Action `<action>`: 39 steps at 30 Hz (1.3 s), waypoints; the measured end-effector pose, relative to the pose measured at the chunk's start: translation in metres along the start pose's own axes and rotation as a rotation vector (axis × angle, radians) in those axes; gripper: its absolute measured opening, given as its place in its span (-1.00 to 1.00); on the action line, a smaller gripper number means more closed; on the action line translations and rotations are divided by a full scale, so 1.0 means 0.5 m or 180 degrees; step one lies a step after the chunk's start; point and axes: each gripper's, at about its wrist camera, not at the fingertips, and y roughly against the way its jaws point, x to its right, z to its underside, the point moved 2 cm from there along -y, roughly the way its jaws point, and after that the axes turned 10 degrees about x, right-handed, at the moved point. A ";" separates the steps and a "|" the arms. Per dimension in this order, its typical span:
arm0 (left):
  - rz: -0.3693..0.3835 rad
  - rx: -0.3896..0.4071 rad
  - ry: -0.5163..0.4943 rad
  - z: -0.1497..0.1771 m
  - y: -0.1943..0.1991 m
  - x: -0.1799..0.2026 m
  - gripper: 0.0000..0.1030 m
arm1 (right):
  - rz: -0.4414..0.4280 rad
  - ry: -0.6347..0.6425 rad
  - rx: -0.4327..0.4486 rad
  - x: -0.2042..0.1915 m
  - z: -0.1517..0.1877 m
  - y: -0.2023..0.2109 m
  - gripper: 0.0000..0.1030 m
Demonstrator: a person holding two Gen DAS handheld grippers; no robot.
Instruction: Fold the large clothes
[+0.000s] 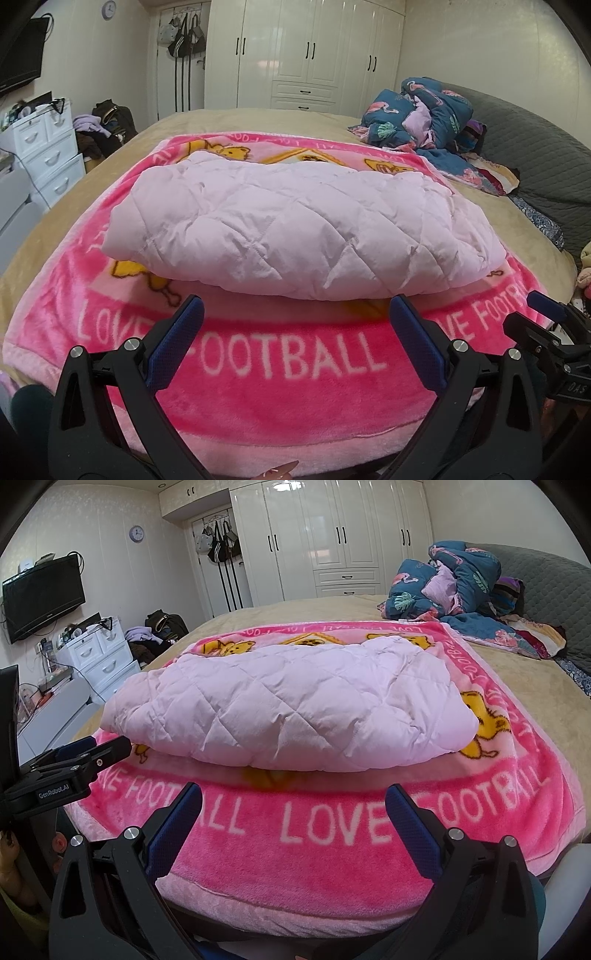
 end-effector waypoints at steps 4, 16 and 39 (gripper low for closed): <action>-0.0010 -0.0016 -0.0005 0.001 -0.001 0.000 0.82 | -0.0003 -0.0002 -0.0003 0.002 0.000 -0.001 0.92; -0.0018 -0.0014 -0.0008 0.001 0.001 -0.001 0.82 | -0.0006 -0.0007 -0.0012 0.005 0.000 -0.001 0.92; -0.0026 -0.0012 -0.0019 0.001 0.005 -0.001 0.82 | 0.0008 0.0002 -0.0019 0.005 0.003 -0.001 0.92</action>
